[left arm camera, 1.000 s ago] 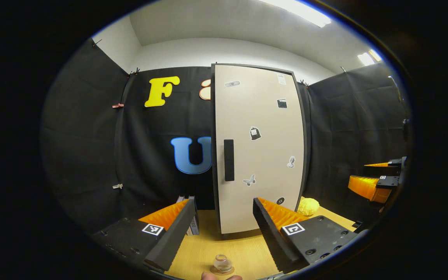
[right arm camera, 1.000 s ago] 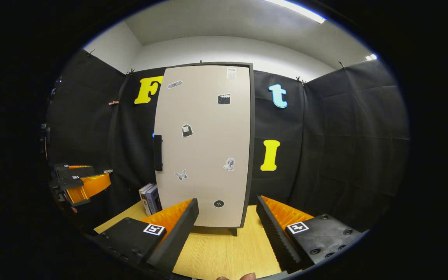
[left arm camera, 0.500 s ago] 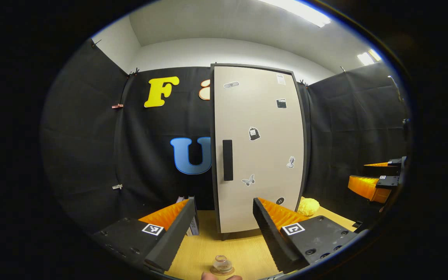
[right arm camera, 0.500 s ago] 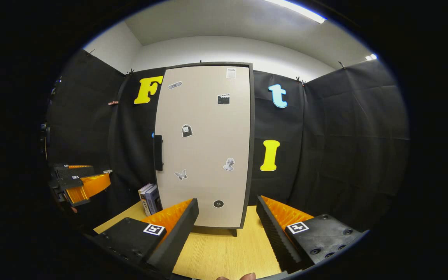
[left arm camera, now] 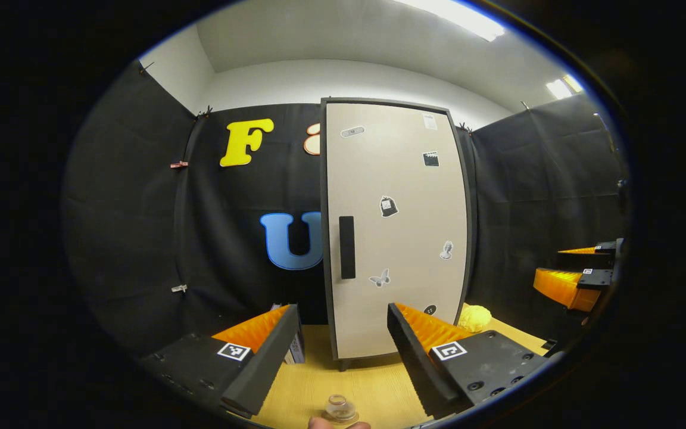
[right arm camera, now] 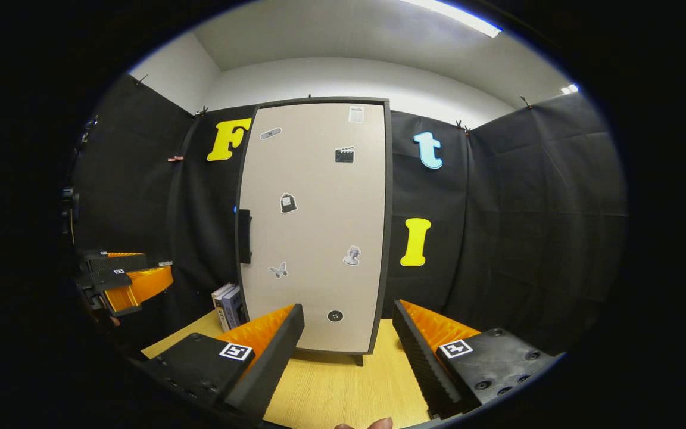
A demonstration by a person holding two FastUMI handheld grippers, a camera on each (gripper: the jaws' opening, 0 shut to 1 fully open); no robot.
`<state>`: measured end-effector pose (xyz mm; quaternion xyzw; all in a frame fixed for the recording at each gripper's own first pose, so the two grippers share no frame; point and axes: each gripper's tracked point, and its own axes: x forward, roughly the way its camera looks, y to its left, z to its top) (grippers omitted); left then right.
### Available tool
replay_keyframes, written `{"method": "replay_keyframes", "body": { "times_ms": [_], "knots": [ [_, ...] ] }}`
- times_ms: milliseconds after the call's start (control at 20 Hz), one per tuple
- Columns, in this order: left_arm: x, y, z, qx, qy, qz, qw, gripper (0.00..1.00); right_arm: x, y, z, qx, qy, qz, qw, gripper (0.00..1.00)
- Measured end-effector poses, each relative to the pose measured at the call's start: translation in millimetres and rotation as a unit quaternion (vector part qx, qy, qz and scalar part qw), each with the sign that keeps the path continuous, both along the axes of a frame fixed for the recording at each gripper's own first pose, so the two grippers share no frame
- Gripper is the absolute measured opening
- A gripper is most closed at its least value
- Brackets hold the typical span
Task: Open the cabinet door with the right hand, grasp the bottle in the cabinet with the left hand and place it on the coaster, then close the cabinet door with the right hand.
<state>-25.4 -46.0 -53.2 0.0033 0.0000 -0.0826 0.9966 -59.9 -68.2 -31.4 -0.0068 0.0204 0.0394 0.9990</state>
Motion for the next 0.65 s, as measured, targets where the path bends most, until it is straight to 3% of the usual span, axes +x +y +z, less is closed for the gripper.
{"method": "replay_keyframes", "body": {
  "times_ms": [350,650],
  "knots": [
    [6,-16,-4,0.006,-0.012,0.001,1.0,0.95,20,-2,-7,-0.001,-0.004,0.004,1.0,0.98],
    [8,-31,6,0.016,-0.033,0.025,0.999,0.95,36,-4,-20,0.004,-0.004,0.042,0.999,0.98]
  ]
}}
